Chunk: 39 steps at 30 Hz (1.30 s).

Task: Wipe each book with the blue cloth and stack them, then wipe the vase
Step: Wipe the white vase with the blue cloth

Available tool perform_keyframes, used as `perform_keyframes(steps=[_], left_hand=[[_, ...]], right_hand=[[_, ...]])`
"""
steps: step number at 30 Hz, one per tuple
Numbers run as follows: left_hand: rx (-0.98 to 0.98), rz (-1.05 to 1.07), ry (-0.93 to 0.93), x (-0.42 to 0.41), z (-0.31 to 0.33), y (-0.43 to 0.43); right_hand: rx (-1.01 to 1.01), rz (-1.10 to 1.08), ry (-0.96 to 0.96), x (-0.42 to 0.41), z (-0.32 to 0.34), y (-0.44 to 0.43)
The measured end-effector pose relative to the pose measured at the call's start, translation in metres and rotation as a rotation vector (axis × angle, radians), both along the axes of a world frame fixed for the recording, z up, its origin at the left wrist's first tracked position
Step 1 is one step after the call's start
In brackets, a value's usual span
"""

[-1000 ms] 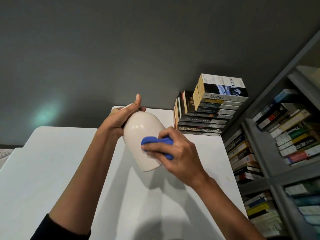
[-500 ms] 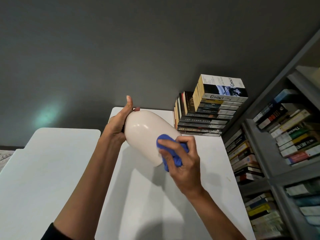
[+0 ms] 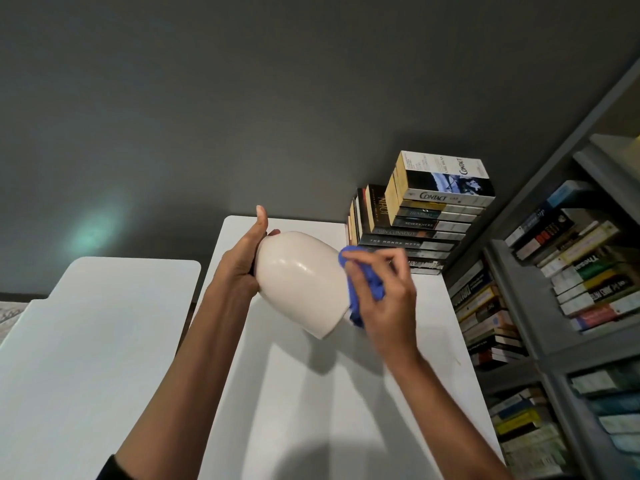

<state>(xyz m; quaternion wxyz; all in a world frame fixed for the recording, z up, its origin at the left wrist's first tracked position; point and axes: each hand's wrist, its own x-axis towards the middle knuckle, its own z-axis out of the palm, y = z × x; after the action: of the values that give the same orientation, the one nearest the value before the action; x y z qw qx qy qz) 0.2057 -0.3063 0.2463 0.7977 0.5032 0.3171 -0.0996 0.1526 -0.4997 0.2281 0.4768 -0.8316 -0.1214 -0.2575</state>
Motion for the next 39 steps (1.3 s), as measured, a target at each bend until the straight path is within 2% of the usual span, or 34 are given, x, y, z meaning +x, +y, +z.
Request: perform_keyframes(steps=[3, 9, 13, 17, 19, 21, 24, 26, 29, 31, 35, 39], left_hand=[[0.061, 0.011, 0.020, 0.002, 0.006, -0.003], [0.238, 0.113, 0.017, 0.002, 0.012, -0.014], [0.232, 0.154, 0.034, 0.001, 0.013, -0.023], [0.245, 0.158, 0.021, 0.003, 0.015, -0.025], [0.270, 0.143, -0.023, 0.002, 0.014, -0.024], [0.270, 0.139, -0.092, -0.003, 0.010, -0.023], [0.212, 0.133, -0.217, -0.010, 0.005, -0.020], [0.208, 0.098, -0.307, -0.014, 0.005, -0.021], [0.229, 0.068, -0.410, -0.016, 0.008, -0.026], [0.219, 0.048, -0.441, -0.016, 0.009, -0.029], [0.181, 0.013, -0.509, -0.016, 0.008, -0.028], [0.192, 0.024, -0.529, -0.014, 0.003, -0.014]], right_hand=[[-0.026, -0.040, 0.045, 0.011, 0.007, -0.006], [-0.239, 0.101, -0.136, -0.019, -0.009, -0.002], [-0.145, 0.023, 0.000, 0.009, -0.005, -0.008], [-0.197, 0.010, -0.063, -0.001, -0.007, 0.003], [-0.246, 0.070, -0.105, -0.010, -0.013, 0.003], [-0.228, 0.080, -0.054, -0.009, -0.018, -0.003], [-0.088, -0.052, 0.114, 0.000, -0.020, -0.010], [-0.044, -0.163, 0.155, 0.005, -0.018, -0.004], [-0.069, -0.237, 0.120, 0.011, -0.003, 0.019], [-0.109, -0.201, 0.064, 0.013, 0.013, 0.036], [-0.317, -0.108, -0.101, 0.002, 0.022, 0.054], [-0.196, -0.129, -0.048, -0.013, -0.008, 0.029]])
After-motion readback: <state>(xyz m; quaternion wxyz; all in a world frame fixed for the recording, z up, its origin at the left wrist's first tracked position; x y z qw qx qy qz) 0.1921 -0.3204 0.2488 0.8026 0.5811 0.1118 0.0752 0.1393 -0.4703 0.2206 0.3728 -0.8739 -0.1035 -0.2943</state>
